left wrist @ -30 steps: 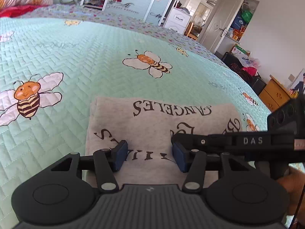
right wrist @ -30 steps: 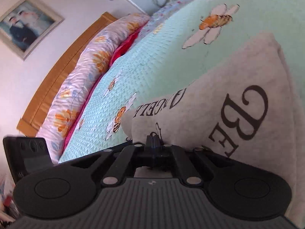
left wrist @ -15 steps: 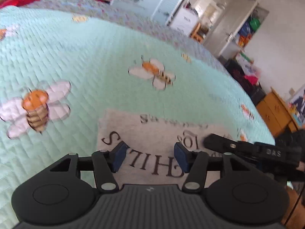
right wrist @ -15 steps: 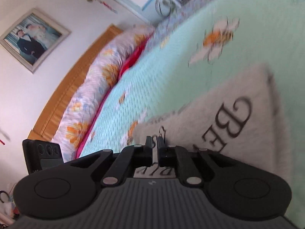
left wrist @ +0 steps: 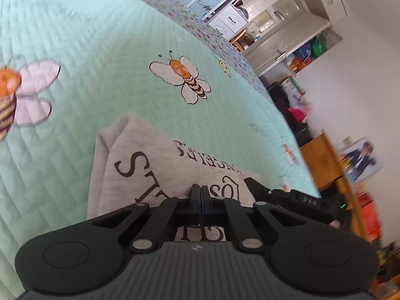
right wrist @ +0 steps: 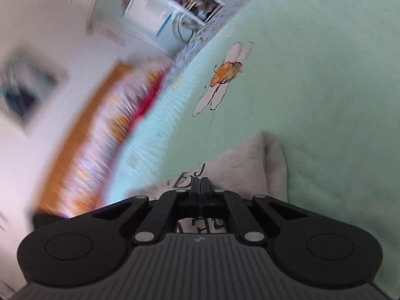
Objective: Fold clothes
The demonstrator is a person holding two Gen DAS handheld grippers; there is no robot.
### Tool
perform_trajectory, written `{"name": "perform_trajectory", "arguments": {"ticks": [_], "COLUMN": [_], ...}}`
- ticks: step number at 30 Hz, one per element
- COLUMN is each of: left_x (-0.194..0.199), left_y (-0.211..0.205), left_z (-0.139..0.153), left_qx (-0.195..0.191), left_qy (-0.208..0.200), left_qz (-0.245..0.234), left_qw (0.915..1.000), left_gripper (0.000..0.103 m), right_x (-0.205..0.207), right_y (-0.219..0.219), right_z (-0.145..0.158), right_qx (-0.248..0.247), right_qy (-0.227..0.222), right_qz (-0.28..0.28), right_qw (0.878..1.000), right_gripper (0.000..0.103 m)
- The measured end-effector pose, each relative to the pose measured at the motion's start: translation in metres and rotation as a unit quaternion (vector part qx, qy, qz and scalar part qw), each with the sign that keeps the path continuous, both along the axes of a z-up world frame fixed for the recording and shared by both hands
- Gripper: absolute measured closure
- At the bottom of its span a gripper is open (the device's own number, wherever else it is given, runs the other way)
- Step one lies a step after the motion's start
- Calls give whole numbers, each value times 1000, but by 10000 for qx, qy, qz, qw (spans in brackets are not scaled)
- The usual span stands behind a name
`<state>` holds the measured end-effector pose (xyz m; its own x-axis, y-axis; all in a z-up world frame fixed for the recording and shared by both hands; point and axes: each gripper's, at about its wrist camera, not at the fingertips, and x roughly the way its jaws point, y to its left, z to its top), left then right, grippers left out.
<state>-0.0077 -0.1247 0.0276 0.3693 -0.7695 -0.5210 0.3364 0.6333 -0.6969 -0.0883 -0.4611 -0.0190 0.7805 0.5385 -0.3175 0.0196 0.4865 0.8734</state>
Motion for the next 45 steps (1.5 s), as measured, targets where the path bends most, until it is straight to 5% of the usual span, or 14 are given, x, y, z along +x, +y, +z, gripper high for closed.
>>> {"name": "perform_trajectory", "arguments": {"ticks": [7,10,11,15,17,23,26,31,40,43,45], "left_x": [-13,-34,-44,-83,-101,-126,-125,-128,-132,-132,-132], "left_y": [-13,-3,3,34,49,111,117,96,84,77,70], "left_z": [27,53,62,78,75,49,41,27,17,25,30], "left_qx": [540,640,683,795,962,405,458,535,539,566,619], "left_qy": [-491,-867,-996,-1217,-1202,-422,-170,40,135,-10,-71], "left_qz": [3,156,244,413,626,1859,1886,1480,1324,1242,1150], "left_qw": [9973,9940,9924,9885,9861,9808,9808,9875,9896,9906,9914], "left_gripper": [99,78,64,49,47,46,46,45,46,46,47], "right_x": [-1,-22,-35,-93,-123,-160,-163,-167,-166,-164,-163], "right_y": [5,9,10,17,15,19,27,45,36,36,36], "right_z": [23,59,68,91,83,38,33,44,27,30,35], "right_qx": [-452,-799,-819,-1331,-1319,-910,-935,-1199,-463,-651,-717], "right_qy": [-27,-313,-404,-338,-197,332,332,172,442,419,346], "right_qz": [-44,-140,-107,-76,-192,-363,-404,-184,-211,-209,-190], "right_qw": [9990,9962,9958,9905,9909,9946,9942,9925,9977,9968,9966], "right_gripper": [101,91,91,71,57,50,48,48,50,76,82]}}
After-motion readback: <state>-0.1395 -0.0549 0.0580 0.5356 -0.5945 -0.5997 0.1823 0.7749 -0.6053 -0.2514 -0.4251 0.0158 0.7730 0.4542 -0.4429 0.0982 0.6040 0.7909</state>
